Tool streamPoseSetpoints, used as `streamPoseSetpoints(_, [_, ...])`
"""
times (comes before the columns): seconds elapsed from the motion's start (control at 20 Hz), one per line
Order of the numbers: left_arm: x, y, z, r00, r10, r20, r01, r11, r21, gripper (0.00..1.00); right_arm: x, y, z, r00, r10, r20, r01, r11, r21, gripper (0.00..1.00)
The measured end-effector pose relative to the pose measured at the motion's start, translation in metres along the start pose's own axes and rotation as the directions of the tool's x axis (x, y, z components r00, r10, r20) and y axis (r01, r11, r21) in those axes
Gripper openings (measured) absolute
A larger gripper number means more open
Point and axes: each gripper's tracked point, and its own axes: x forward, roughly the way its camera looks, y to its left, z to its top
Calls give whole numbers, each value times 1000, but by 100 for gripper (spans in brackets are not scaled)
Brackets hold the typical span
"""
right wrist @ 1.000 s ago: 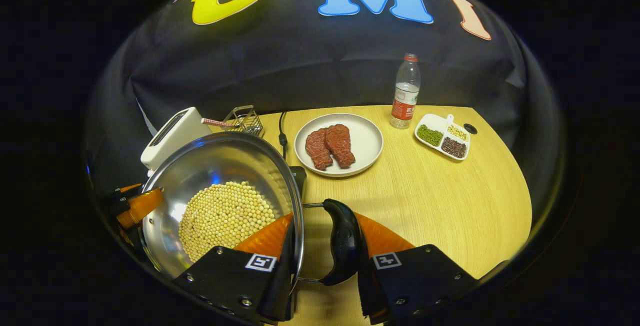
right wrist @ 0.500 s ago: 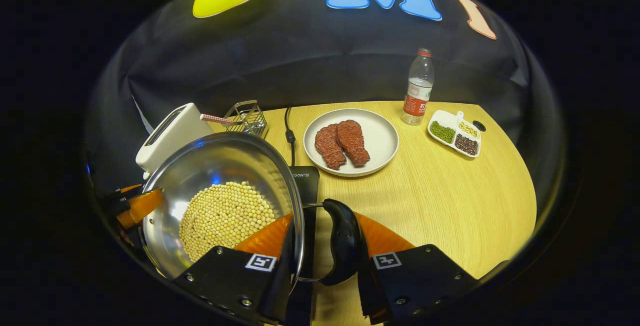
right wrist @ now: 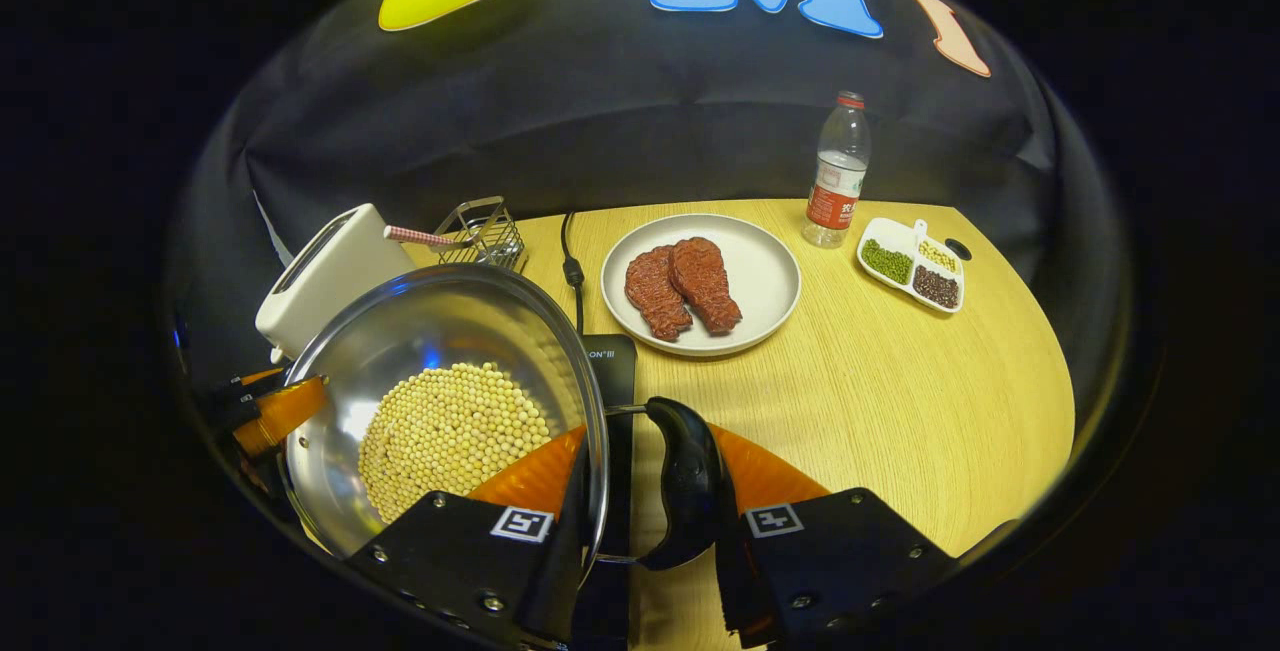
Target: First push the handle of the pot to place it horizontally, then grasp the pot with both hands and set it on the induction cooktop.
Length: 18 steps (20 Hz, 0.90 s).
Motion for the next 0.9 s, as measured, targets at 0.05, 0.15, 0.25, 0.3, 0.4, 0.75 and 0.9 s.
streamPoseSetpoints(0.05, [0,1,-1,1000,0,1,0,1000,5,60,2,1,-1,1000,2,-2,-2,1000,3,55])
streamPoseSetpoints(0.15, [-1,0,-3,1000,4,5,-4,1000,8,60,4,2,-5,1000,8,-7,-8,1000,4,55])
streamPoseSetpoints(0.25, [-1,2,-2,1000,5,20,-5,1000,7,63,6,3,-4,1000,14,9,-14,1000,9,56])
streamPoseSetpoints(0.3, [-3,3,-3,1000,3,23,-3,1000,1,63,7,3,-4,1000,16,12,-16,1000,11,55])
streamPoseSetpoints(0.4, [-2,5,-5,999,6,32,-6,1000,-2,63,8,4,-3,1000,23,20,-23,1000,8,55])
streamPoseSetpoints(0.75, [-12,8,8,995,51,83,-49,998,-28,69,4,3,4,998,46,49,-45,999,-8,61])
streamPoseSetpoints(0.9, [-47,14,35,982,90,165,-80,994,-69,92,-21,-2,30,986,67,152,-65,998,-18,72])
